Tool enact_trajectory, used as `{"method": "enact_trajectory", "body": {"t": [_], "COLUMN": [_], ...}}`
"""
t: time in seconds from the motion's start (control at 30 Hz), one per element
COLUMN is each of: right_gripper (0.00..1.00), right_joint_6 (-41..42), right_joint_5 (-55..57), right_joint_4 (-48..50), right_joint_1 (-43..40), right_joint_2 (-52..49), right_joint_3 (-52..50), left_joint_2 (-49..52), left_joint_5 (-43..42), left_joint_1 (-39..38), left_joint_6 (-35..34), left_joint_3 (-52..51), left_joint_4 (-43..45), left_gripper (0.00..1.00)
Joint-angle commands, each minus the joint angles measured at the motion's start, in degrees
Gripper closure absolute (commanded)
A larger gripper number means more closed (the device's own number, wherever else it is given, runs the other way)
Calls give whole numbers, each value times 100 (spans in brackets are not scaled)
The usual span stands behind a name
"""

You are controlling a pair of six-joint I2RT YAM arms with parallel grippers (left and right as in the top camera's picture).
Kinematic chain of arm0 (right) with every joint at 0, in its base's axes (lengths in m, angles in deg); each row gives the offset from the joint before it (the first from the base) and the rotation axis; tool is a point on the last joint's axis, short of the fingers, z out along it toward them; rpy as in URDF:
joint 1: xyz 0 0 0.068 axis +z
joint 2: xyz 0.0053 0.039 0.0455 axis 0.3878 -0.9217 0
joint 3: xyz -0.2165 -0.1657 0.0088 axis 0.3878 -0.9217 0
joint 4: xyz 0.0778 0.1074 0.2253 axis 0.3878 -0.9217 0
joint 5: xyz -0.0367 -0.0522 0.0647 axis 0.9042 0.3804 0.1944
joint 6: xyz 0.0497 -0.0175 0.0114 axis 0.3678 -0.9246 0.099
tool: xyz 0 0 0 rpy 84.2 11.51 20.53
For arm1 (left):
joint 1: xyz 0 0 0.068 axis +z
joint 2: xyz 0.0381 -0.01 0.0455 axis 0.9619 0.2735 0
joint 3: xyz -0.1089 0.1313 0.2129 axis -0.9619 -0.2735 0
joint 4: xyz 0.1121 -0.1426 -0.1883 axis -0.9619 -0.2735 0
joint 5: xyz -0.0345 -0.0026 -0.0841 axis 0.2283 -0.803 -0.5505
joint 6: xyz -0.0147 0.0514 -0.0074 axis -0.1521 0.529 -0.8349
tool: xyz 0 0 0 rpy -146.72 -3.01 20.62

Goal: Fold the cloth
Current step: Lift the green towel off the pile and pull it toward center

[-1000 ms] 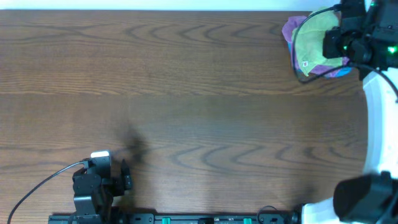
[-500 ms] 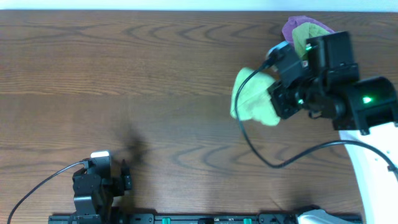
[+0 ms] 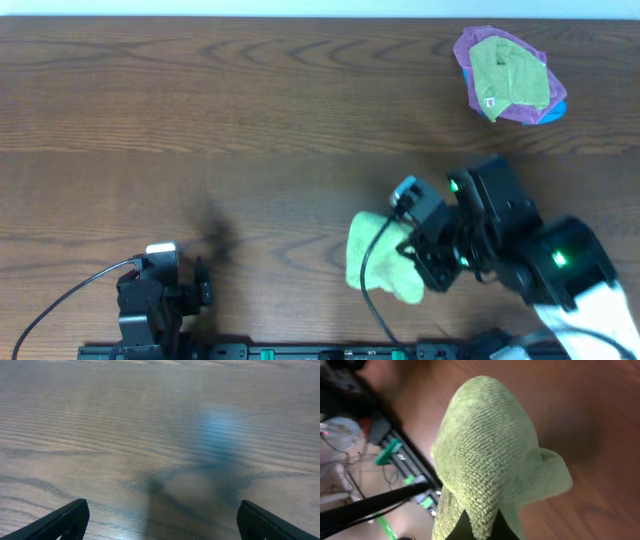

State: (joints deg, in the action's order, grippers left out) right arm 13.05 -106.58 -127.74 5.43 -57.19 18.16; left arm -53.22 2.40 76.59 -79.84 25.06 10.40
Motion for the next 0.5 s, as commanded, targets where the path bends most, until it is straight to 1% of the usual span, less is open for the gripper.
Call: {"method": "enact_trajectory", "body": {"t": [0.0, 0.13, 0.27, 0.33, 0.4, 0.47], "right_gripper": [99, 99, 99, 99, 99, 98], "right_joint_6": [643, 761, 750, 723, 531, 317], "right_joint_5": [-251, -175, 177, 540, 960, 1685], "right_joint_4": [-48, 92, 774, 1305, 2168, 3517], "right_joint_1": [254, 332, 330, 328, 315, 267], "right_joint_2": [212, 96, -428, -861, -1480, -2142], "right_joint_3": [-17, -59, -184, -221, -225, -223], "left_joint_2": [-33, -33, -33, -33, -33, -33], "left_joint_5": [81, 81, 81, 81, 81, 81], "left_joint_1": [-24, -24, -24, -24, -24, -24], "left_joint_6": [125, 125, 125, 125, 125, 125], "left_joint_3": [-63, -63, -63, -63, -63, -63], "left_joint_4": [-321, -321, -321, -321, -323, -323], "left_gripper": [5, 5, 5, 5, 5, 5]}}
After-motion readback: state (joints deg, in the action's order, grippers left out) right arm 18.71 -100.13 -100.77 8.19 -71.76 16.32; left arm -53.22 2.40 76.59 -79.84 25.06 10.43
